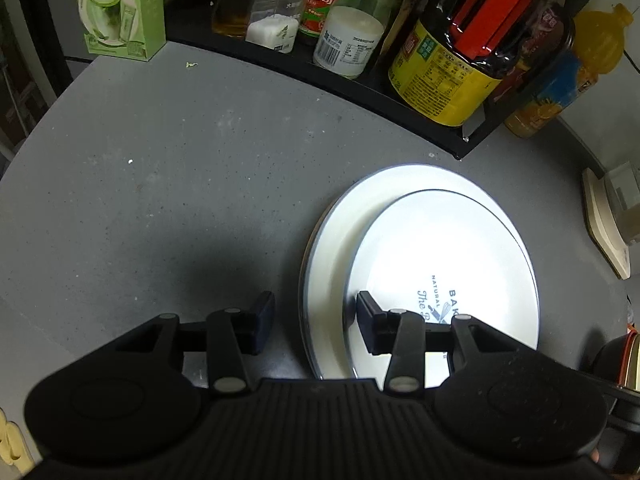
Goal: Organize plates and bowls
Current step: 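Lower the 'Bakery' plate onto the stack and open both grippers, then move both grippers to the red-and-black bowl holding the cream bowls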
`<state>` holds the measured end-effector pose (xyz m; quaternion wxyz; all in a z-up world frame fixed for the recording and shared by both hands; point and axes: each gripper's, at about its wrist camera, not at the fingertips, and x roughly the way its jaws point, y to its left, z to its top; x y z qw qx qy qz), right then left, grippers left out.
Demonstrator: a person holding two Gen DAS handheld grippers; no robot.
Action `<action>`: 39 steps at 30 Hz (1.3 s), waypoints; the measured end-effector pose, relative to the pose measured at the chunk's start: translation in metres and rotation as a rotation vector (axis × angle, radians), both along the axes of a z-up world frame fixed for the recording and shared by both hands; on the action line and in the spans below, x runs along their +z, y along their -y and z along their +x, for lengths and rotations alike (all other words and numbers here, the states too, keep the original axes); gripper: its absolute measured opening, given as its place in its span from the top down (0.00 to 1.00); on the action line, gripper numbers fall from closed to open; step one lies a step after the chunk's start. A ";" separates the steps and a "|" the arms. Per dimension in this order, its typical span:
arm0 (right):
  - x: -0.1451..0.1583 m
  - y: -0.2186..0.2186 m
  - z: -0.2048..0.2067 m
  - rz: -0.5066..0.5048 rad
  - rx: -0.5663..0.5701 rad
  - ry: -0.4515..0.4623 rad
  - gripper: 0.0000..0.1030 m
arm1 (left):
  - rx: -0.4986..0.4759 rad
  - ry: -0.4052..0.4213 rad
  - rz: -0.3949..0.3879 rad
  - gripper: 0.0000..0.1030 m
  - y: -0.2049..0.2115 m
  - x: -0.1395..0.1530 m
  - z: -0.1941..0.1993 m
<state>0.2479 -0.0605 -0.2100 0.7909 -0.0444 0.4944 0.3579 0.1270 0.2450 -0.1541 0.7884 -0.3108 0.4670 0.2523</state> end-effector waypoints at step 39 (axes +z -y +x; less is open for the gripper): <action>0.068 0.085 -0.010 0.140 -0.048 0.131 0.00 | -0.150 0.054 0.027 0.20 0.042 0.056 0.031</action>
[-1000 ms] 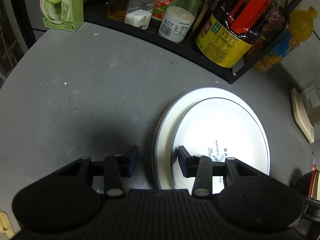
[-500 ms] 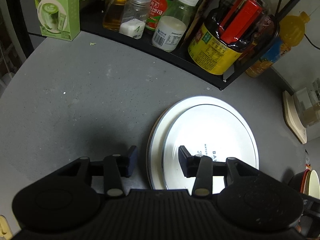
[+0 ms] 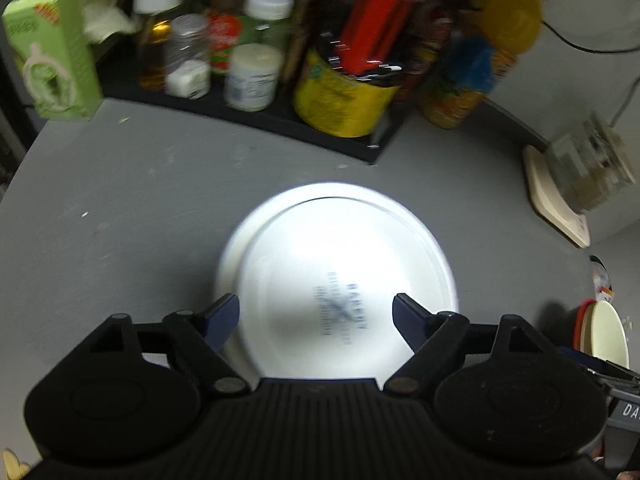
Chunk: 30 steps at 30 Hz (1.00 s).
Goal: Organize plates and bowls
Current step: 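Move both grippers to the red-and-black bowl holding the cream bowls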
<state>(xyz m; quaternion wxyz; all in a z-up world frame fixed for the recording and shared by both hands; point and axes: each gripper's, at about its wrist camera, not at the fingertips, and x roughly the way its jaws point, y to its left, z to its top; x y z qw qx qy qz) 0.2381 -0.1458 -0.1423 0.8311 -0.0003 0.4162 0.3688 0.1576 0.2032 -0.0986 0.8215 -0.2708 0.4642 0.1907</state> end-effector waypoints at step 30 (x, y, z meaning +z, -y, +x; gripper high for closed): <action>0.017 0.200 0.065 0.125 -0.275 0.029 0.00 | -0.389 0.066 -0.028 0.19 0.198 0.032 0.118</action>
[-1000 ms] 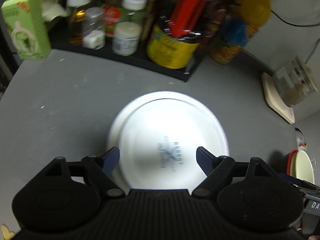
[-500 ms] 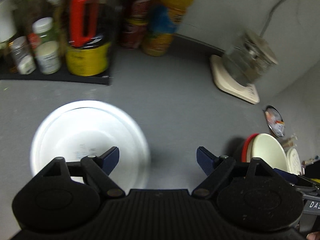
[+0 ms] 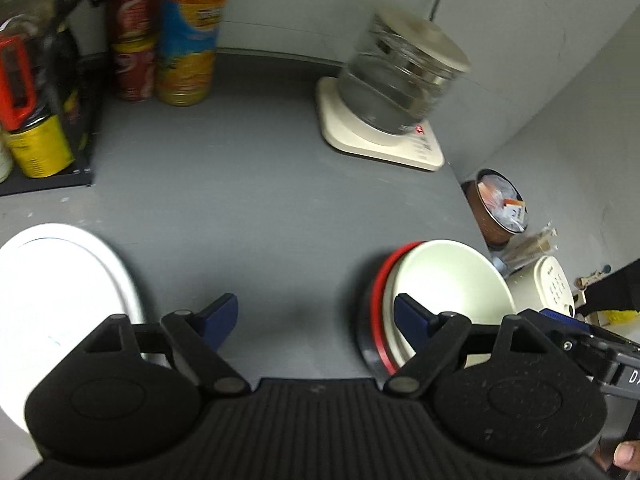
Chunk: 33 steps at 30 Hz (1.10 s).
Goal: Organize plates and bowls
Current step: 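Move both grippers to the red-and-black bowl holding the cream bowls, then close both grippers on the red-and-black bowl rim and lift it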
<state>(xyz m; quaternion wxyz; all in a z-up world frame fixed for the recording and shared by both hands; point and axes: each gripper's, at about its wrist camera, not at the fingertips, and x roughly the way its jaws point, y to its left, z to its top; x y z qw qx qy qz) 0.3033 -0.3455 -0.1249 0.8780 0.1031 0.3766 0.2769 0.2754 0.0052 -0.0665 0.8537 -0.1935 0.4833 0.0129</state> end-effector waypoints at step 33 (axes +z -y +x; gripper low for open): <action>-0.103 0.042 0.080 0.067 0.090 -0.317 0.57 | 0.115 -0.170 -0.009 0.34 0.077 -0.085 0.048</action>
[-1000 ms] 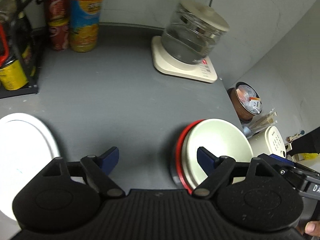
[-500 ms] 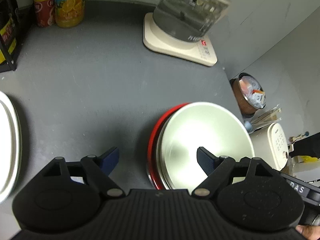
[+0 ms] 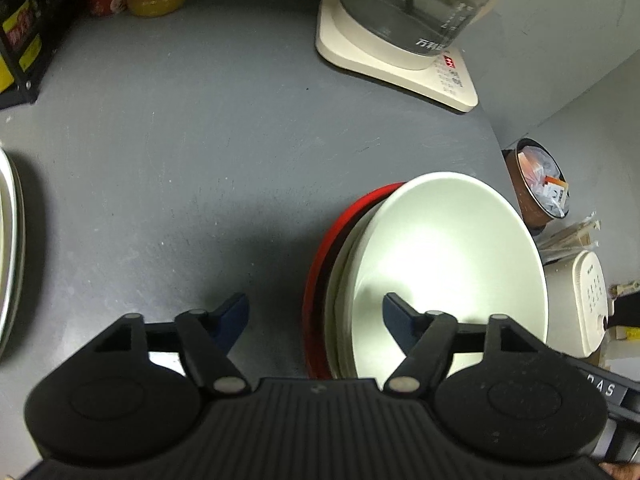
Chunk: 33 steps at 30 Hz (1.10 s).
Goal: Organize plates and bowls
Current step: 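Close both grippers on the red-and-black bowl rim and lift it, then carry the nested bowls with both grippers and lower them onto the plates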
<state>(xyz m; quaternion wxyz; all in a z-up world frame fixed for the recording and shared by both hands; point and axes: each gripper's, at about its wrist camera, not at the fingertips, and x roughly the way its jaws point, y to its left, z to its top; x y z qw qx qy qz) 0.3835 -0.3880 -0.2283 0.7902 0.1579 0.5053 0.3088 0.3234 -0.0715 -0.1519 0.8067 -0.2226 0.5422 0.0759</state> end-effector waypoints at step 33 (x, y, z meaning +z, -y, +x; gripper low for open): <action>-0.004 -0.024 -0.002 0.006 0.003 -0.006 0.63 | 0.061 -0.028 -0.174 0.71 -0.024 -0.019 0.000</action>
